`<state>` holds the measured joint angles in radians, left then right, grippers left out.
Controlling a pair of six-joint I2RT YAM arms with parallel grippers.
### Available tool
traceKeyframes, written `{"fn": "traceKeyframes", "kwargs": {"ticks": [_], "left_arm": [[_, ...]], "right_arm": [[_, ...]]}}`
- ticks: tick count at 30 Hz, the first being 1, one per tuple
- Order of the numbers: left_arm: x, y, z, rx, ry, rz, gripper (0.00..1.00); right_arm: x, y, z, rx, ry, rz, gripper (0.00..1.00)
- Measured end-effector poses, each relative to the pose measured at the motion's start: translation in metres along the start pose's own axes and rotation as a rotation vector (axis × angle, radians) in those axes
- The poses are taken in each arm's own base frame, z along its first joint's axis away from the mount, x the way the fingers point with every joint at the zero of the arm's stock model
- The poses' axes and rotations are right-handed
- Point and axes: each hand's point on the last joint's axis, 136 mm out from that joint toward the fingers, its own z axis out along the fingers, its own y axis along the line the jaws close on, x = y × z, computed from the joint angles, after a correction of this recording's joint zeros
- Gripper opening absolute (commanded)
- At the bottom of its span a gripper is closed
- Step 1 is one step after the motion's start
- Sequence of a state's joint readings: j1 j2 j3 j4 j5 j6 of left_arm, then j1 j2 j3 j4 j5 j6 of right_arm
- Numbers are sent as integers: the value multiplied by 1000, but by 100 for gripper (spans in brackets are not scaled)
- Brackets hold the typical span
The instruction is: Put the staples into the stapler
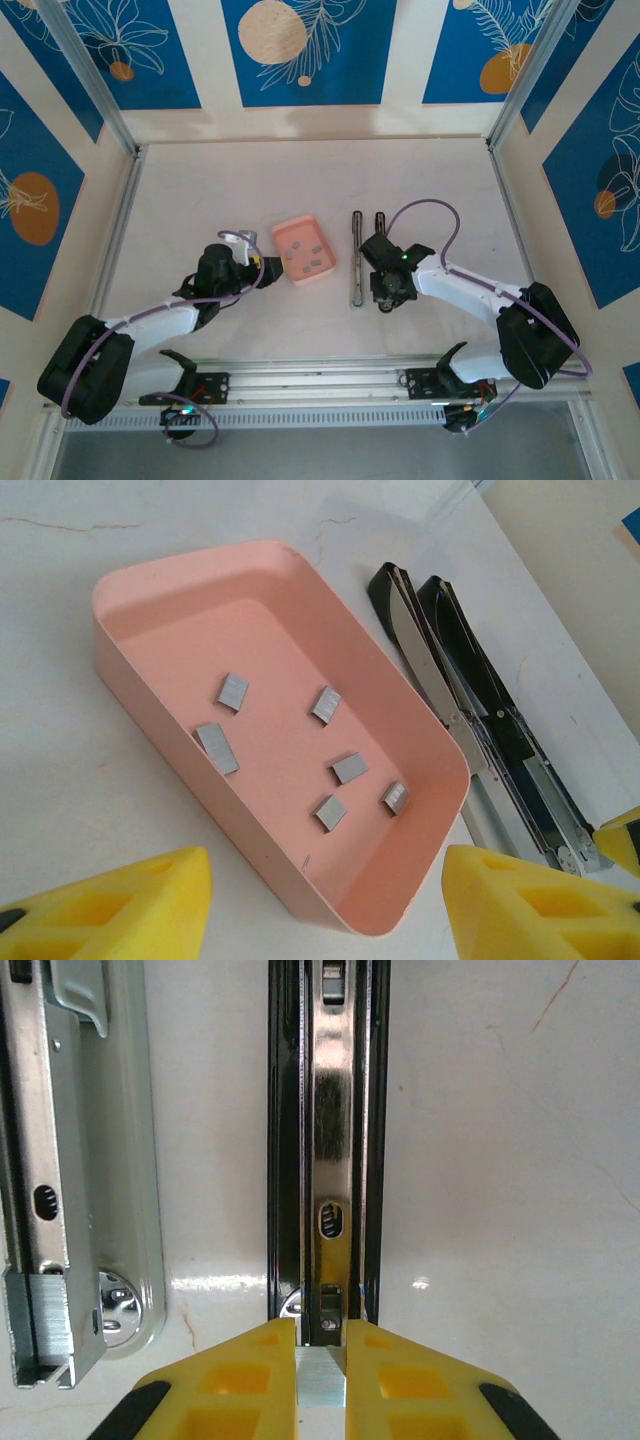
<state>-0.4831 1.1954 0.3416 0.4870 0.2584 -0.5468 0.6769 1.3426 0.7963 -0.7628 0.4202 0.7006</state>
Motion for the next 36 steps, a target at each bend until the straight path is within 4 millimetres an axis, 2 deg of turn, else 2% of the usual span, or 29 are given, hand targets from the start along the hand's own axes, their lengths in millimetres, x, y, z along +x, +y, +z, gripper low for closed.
{"fn": "traceKeyframes", "kwargs": {"ticks": [36], "left_arm": [[2, -1, 1, 3, 5, 2, 62]], "right_arm": [[-5, -5, -8, -2, -35, 1, 16]]}}
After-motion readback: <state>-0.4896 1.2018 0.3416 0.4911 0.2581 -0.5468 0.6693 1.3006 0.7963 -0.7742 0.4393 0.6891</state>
